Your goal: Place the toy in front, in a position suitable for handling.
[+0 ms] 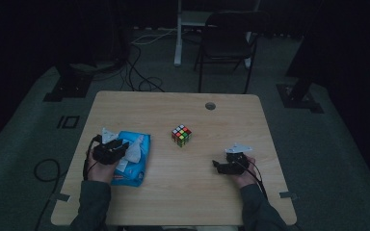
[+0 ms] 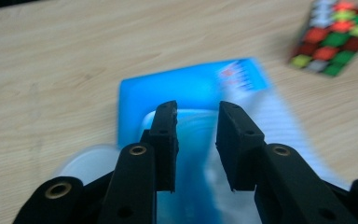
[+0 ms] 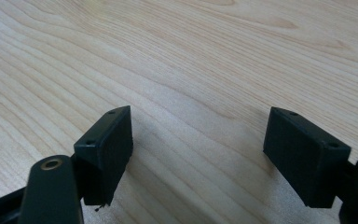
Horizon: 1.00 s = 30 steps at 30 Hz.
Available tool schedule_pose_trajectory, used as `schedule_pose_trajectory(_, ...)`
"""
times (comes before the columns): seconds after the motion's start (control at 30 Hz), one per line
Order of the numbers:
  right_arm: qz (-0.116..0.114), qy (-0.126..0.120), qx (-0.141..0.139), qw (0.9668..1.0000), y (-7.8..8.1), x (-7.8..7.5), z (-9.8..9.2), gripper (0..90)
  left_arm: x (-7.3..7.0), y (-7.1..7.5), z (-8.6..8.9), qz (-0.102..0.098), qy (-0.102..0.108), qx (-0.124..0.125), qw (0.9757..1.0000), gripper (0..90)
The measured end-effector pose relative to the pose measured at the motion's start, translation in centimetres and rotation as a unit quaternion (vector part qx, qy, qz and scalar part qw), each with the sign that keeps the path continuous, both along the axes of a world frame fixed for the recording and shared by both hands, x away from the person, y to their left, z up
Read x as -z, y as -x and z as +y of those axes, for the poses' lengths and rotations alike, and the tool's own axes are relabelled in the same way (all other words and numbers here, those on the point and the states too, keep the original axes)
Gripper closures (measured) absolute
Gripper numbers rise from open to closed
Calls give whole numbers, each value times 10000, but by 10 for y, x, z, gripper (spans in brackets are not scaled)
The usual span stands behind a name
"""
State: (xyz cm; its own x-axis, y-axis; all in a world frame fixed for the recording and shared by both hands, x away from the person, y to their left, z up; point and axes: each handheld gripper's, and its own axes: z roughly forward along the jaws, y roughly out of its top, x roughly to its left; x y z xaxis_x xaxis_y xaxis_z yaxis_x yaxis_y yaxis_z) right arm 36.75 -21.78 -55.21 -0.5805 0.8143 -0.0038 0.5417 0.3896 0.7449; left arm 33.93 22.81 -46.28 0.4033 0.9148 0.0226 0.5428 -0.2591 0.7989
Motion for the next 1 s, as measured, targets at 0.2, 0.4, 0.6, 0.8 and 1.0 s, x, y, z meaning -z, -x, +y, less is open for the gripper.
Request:
schedule_pose_trajectory(0.2,0,0,-2,10000,0,0,0,235,-16,26,-22,-211,203,468,9985,671)
schedule_pose_trajectory(0.4,9,-9,10,10000,0,0,0,235,-9,49,-52,-198,105,931,9954,674)
schedule_pose_trajectory(0.6,0,-1,7,10000,0,0,0,235,11,61,-73,-52,43,1109,9938,697)
schedule_pose_trajectory(0.8,26,10,-14,10000,1,0,1,223,40,65,-77,253,-158,926,9953,766)
schedule_pose_trajectory(1.0,127,-391,-3,9992,0,-3,1,446,62,67,-74,523,-362,899,9939,840)
